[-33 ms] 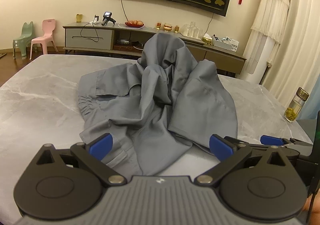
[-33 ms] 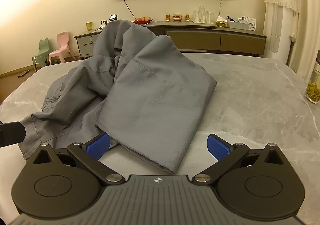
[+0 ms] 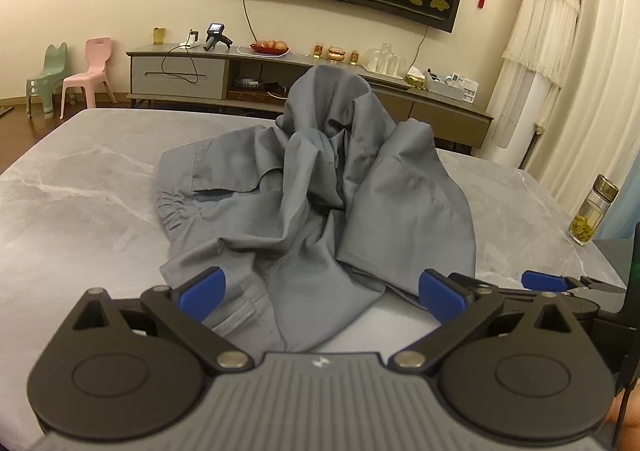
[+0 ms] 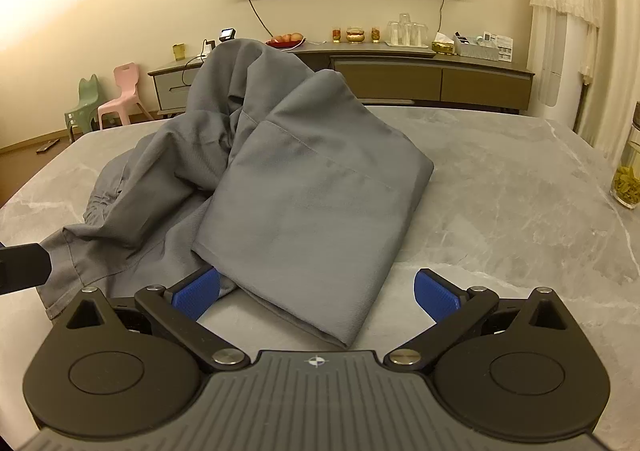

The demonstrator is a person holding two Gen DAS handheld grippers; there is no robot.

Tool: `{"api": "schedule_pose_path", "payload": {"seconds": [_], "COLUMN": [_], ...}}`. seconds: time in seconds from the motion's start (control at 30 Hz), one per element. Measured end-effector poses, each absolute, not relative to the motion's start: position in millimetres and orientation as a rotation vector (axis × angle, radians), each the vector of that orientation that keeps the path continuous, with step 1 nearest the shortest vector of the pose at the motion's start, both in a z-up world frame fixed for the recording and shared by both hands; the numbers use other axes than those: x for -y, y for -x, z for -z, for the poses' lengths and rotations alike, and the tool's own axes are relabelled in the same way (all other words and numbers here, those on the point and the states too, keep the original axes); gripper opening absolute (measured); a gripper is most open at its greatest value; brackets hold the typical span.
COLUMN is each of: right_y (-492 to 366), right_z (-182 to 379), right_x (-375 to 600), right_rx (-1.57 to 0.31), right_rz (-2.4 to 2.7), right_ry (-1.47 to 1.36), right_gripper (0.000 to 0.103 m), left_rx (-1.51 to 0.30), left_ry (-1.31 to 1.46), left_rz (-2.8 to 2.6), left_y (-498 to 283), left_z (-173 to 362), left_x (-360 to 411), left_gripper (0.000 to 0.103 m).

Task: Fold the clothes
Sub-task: 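Move both grippers toward the crumpled grey garment on the table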

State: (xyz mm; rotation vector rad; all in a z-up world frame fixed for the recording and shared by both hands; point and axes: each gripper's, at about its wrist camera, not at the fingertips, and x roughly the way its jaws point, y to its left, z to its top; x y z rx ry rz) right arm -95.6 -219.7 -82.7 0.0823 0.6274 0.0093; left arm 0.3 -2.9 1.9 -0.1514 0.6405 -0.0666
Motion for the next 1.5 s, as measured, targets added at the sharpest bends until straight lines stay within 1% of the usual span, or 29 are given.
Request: {"api": "schedule_pose_path", "payload": {"seconds": [0.33,0.53,1.0,1.1,1.23,1.3,1.5], "right_y": [98.8,99.8,101.7,101.7,102.9,103.2,106.3], "right_z": [81.4,81.1,77.5,77.4,77.5,77.4,76.2], "right_x": [218.6,221.0,219.5,217.8,216.0,216.6,219.3], "right_rx": [-0.626,-0.622,-0.611,-0.608,-0.601,-0.599,-0.580], "right_rz": [-0.006,-0.003,-0.010,-0.011,-0.010,-0.014,-0.029], "right_ry": [-0.074,-0.080,-0.065,-0.059,-0.050,-0.053,-0.071], "right_gripper": [0.102,0.102,0.102,0.102,0.102,0.102,0.102], "left_rx": [-0.652,-0.697,-0.716,-0.717,-0.719,-0.719,-0.718], "left_ry": [0.064,0.023,0.044,0.038,0.029,0.028,0.017], "left_rz": [0.034,0.011,0.060,0.071,0.074,0.074,0.086], "left_y": [2.4,3.1,3.4,4.3,3.8,3.8,4.3], "left_z": [7.6,8.9,14.3,14.3,14.4,14.5,14.5], "left_x": [0.8,8.5,11.6,12.9,14.6,15.2,18.7], "left_gripper": [0.103,0.103,0.103,0.102,0.097,0.093,0.070]}}
